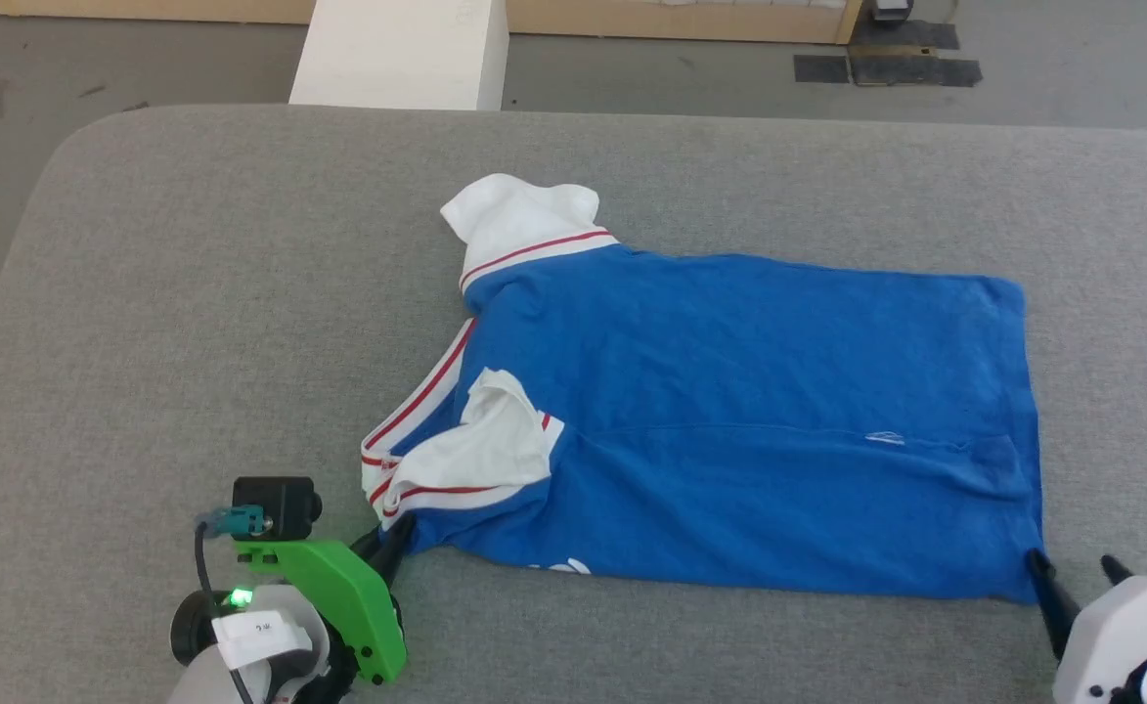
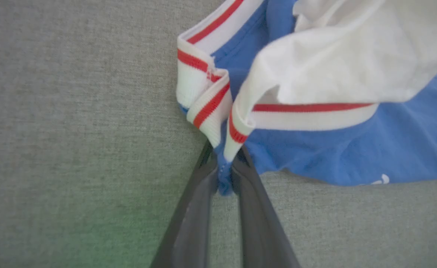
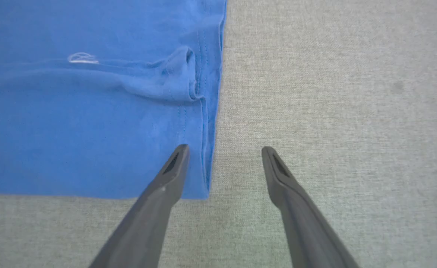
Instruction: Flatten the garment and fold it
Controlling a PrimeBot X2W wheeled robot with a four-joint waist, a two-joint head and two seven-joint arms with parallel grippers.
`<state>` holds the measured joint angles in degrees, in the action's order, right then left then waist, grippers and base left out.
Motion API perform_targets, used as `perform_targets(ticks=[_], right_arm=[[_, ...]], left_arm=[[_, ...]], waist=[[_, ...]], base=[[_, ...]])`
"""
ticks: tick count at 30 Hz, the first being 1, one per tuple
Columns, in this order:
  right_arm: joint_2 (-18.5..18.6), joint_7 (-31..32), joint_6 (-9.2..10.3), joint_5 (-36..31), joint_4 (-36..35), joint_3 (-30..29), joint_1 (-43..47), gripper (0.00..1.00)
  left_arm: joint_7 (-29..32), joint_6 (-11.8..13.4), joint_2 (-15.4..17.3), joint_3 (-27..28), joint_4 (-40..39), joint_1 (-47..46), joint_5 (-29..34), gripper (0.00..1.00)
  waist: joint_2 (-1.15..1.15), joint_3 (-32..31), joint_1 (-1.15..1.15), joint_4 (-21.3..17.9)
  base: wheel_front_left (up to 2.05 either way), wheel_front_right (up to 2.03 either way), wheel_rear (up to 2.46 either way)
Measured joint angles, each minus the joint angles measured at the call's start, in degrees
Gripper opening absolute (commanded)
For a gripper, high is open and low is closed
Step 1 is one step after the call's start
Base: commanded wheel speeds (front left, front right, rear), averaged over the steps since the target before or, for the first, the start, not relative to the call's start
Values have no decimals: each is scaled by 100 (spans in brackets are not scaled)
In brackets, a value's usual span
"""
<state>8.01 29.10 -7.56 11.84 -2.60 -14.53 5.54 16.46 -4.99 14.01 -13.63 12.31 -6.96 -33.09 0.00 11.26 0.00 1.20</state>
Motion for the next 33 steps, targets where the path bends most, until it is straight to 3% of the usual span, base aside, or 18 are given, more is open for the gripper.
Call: perform_targets(ticks=[5, 6, 7, 8, 9, 22, 33], right_arm=[[3, 98, 0, 14, 277, 111, -110, 100], [4, 119, 0, 10, 355, 125, -166, 96], [3, 137, 0, 11, 411, 151, -213, 58], [2, 138, 0, 12, 436, 159, -247, 34], [4, 144, 0, 19, 465, 164, -287, 0], [37, -54, -3, 169, 237, -121, -465, 0], [-46, 557, -5, 414, -673, -582, 110, 0]], left_arm=[[8, 2, -4, -14, -36, -19, 0, 0], [9, 4, -3, -18, -42, -25, 0, 0], [10, 10, -3, -23, -45, -35, 0, 0], [11, 11, -4, -27, -48, -49, 0, 0], [21, 26, -4, -36, -53, -70, 0, 0], [-31, 174, -7, 324, -626, 83, -367, 0], [864, 765, 91, 637, -2113, 1634, -1016, 0]], waist=[[0, 76, 0, 60], [0, 100, 0, 70], [0, 122, 0, 79], [0, 139, 0, 87], [0, 156, 0, 96], [0, 17, 0, -23], [0, -435, 0, -214]], base=[[0, 0, 0], [0, 0, 0], [0, 0, 0], [0, 0, 0], [0, 0, 0], [0, 0, 0], [0, 0, 0]])
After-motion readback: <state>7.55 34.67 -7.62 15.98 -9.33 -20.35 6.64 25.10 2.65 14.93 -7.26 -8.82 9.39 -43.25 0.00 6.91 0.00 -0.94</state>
